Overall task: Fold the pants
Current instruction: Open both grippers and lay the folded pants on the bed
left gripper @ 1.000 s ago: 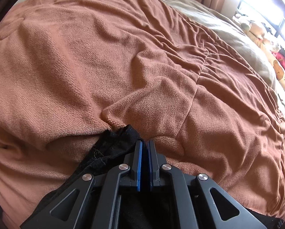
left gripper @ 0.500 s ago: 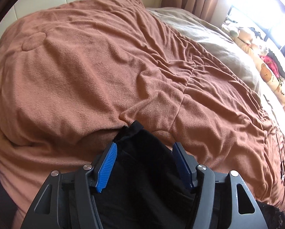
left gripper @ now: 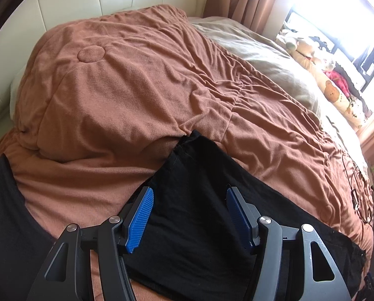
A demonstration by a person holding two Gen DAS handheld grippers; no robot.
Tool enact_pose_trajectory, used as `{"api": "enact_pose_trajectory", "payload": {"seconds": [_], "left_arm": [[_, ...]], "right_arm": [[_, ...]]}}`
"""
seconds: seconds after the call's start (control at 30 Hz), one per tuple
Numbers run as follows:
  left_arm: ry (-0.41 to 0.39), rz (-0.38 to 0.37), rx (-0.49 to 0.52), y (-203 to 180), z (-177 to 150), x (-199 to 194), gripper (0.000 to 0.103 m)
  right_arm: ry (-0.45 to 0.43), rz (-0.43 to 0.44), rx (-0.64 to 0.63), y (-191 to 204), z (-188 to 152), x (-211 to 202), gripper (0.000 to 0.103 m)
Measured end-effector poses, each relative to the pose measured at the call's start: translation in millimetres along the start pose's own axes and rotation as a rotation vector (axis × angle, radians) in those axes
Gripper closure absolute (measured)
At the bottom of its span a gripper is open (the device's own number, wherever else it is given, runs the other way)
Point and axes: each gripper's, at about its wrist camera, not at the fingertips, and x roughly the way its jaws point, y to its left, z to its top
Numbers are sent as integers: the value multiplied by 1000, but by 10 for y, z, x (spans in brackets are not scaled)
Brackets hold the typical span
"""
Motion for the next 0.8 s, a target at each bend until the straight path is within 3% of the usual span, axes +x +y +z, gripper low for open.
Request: {"api": "enact_pose_trajectory", "payload": {"seconds": [0.23,0.43,0.6,0.8], "left_arm": [[5,-9,17,220,-342,-268,40],[25,-21,9,327,-683,-341,40],[42,-38,30,315,-976,-329,40],[69,-62,-17,420,-1148,-177,40]], "right_arm": [[-18,10,75,-108,-328,-406,45],[-35,41,220,-326,-730,-697,45],[-17,27,314,-512,-1036,-753,45],[14,10,457,-737,-1270,-631,45]]}}
